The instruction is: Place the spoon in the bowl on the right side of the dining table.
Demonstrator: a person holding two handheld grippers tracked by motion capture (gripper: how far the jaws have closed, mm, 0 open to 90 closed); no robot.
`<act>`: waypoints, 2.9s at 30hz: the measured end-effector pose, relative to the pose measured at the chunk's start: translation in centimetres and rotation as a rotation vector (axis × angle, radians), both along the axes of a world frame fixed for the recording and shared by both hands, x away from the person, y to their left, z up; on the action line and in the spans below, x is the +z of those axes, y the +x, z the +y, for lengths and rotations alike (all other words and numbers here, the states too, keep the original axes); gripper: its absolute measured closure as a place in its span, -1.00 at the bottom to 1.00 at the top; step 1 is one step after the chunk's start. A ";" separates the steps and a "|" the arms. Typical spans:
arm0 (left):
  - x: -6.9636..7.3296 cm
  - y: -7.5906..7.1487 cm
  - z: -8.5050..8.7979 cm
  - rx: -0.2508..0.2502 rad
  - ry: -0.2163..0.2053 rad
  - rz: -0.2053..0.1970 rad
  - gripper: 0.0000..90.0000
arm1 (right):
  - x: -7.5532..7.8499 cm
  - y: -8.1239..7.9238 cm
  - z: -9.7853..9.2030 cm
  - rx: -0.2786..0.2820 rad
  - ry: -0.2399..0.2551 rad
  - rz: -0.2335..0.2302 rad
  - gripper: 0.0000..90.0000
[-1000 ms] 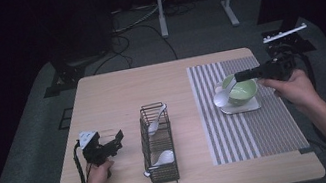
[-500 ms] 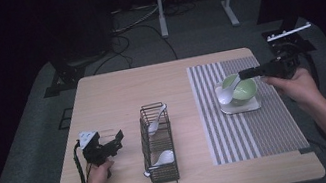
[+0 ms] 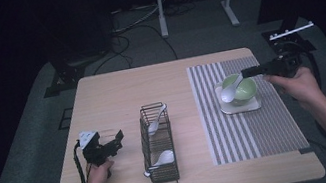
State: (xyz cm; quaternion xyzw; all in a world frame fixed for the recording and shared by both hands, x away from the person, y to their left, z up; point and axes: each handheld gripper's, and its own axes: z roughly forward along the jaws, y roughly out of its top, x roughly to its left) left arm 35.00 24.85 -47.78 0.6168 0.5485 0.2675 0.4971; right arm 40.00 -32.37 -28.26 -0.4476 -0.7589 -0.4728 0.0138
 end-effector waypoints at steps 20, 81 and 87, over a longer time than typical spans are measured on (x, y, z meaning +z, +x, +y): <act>0.0 0.0 0.0 0.004 -0.010 0.001 -1.00 | -0.4 0.6 -0.7 -0.038 -0.014 0.009 0.89; 0.0 0.0 0.0 0.002 -0.006 -0.001 -1.00 | -3.6 3.5 -3.7 -0.202 -0.059 0.056 0.89; 0.0 0.0 0.0 0.000 -0.002 0.000 -1.00 | -3.9 3.7 -3.7 -0.208 -0.065 0.060 0.89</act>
